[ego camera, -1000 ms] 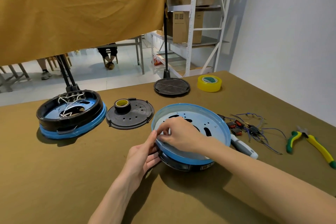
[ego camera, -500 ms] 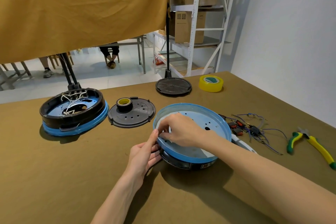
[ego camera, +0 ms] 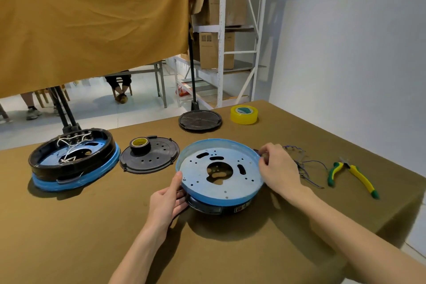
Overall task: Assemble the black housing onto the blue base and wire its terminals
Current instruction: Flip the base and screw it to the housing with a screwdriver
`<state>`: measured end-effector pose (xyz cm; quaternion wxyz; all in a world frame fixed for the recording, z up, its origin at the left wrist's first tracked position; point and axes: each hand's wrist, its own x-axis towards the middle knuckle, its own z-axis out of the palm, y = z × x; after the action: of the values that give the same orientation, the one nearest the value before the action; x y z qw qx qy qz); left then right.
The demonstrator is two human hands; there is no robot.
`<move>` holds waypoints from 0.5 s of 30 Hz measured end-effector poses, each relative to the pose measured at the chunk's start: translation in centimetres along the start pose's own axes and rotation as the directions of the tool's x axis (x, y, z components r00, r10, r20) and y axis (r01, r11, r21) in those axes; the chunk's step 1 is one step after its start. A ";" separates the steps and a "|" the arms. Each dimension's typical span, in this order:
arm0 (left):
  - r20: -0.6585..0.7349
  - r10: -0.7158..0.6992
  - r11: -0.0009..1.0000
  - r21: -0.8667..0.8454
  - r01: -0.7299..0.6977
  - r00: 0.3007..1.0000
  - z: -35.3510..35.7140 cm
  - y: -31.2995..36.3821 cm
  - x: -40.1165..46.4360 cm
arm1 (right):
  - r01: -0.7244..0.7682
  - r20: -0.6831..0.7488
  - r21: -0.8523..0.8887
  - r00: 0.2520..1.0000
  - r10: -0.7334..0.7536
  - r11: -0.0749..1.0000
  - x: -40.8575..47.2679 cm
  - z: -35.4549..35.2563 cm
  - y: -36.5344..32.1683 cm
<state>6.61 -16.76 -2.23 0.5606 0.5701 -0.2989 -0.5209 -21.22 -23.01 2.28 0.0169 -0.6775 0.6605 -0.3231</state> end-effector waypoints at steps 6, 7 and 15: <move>0.015 0.005 1.000 0.006 -0.006 1.000 -0.2 0.0 -0.4 | -0.089 0.172 -0.184 0.978 0.121 0.979 -1.2 0.0 2.5; 0.013 0.009 1.000 0.005 -0.009 1.000 -0.2 0.0 -0.4 | -0.116 0.156 -0.186 0.977 0.146 0.976 -1.3 -0.1 2.7; -0.024 0.012 0.999 -0.044 -0.013 1.000 -0.3 -0.1 -0.4 | -0.179 0.175 -0.237 0.959 0.223 0.955 -2.8 -0.9 4.0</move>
<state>6.75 -16.31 -2.29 0.5796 0.5620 -0.2843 -0.5171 -24.91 -20.62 0.07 0.0416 -0.6332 0.7527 -0.1753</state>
